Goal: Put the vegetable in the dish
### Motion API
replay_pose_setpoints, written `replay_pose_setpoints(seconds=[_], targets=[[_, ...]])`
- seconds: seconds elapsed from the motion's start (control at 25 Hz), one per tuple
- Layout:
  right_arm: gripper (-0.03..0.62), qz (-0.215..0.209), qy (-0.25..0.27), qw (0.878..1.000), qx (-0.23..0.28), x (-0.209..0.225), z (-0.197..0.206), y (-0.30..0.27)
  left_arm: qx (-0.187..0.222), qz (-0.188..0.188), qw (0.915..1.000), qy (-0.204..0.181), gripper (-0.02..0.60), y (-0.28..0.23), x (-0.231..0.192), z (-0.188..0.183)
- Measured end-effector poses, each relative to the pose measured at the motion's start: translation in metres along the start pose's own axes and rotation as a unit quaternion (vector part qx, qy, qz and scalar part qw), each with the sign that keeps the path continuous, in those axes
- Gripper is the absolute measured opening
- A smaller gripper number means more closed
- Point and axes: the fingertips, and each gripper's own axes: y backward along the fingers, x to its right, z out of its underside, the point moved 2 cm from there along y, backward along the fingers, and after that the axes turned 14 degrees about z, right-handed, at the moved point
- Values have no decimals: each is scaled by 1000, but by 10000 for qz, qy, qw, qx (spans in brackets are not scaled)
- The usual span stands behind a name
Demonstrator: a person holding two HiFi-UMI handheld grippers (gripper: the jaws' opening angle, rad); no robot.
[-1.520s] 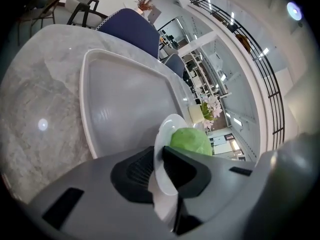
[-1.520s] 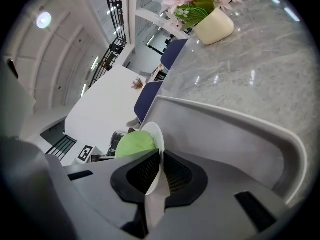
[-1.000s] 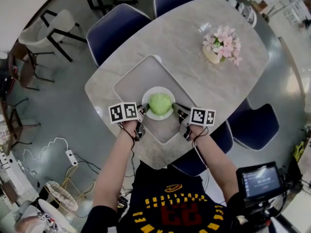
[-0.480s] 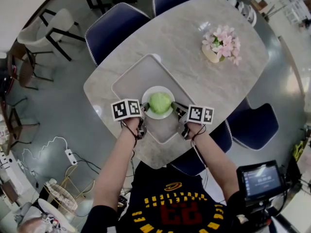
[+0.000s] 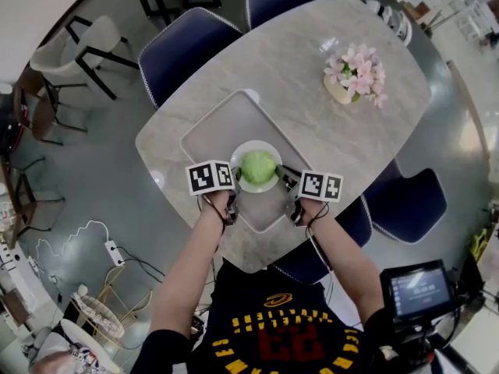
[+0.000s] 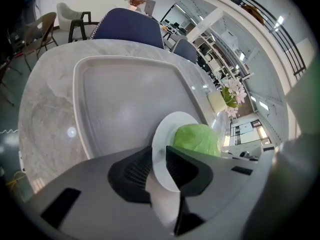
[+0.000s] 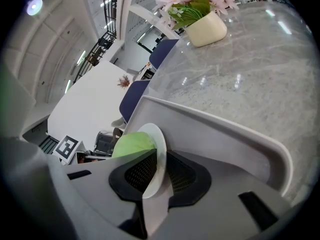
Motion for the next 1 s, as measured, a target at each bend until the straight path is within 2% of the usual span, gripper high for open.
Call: replay_pose_setpoints(seconds=[0.12,0.4,0.56,0.68,0.76,0.88,0.92,1.0], targets=[[52,30,24,9999,97,1,-6,3,-2,0,10000,-46,83,2,-1,-2],[52,57,-57,9995,312,7,-14,15,348,166,9990,221,83,11,-7,-2],[52,-131,-402,9975,562,10,-21,31,875,616,9932,463,83,25,2,-4],[52,-411,-531,9956,647,2,-21,44,1109,1012,9869,586,83,35,15,0],[52,-574,-497,9949,670,-6,-20,54,1173,1223,9844,465,83,41,28,5],[51,-884,-336,9928,739,-23,-18,71,1125,1635,9801,66,81,51,57,16],[51,-998,-308,9916,762,-29,-17,78,1091,1771,9781,-87,72,56,67,21],[51,-1203,-232,9891,821,-41,-15,92,1083,1968,9739,-317,9,66,82,31]])
